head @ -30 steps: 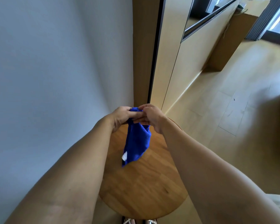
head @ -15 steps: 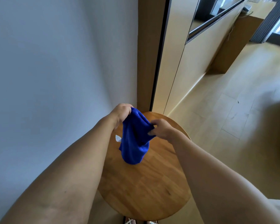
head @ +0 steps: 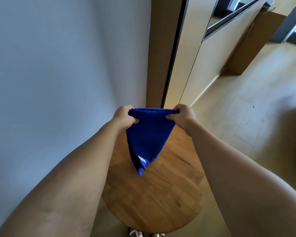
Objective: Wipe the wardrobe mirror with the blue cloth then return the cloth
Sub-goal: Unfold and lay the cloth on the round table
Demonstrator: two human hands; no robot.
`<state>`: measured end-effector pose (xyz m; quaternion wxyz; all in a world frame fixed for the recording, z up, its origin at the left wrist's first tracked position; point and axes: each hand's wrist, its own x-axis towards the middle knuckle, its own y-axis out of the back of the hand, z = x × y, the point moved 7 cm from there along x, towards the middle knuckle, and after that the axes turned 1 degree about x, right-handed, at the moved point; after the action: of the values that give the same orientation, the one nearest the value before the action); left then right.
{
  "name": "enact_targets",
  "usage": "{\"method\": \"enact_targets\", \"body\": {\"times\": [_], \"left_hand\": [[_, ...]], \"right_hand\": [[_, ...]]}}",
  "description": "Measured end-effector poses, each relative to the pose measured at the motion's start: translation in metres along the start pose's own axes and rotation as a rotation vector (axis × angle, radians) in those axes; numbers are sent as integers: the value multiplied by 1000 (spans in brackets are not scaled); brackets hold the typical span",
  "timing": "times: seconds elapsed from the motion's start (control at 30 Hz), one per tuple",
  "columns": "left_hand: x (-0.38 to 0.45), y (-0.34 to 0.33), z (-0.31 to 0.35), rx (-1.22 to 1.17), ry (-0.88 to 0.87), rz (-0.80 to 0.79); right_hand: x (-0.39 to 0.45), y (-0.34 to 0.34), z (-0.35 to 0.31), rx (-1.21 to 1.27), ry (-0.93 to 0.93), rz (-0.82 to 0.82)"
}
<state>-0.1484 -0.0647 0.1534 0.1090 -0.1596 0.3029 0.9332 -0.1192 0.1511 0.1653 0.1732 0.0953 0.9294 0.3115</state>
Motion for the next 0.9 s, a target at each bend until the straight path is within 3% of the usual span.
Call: {"method": "enact_targets", "body": {"times": [0.2,0.33,0.57,0.73,0.9], "left_hand": [[8,28,52,-8,-206,252],[2,30,60,58,-258,315],[-8,-36,-19,198,-50,-17],[-35,-108,-100,344,83,-301],[-57,-159,-162,374,234,-556]], "right_hand": [[17,35,-34,61,81,161],[17,36,-35,98,49,48],[-4,-11,33,-167,-23,-233],[-34,-66,124,-534,-94,-516],[-65,-107,187,-654,-190,-818]]}}
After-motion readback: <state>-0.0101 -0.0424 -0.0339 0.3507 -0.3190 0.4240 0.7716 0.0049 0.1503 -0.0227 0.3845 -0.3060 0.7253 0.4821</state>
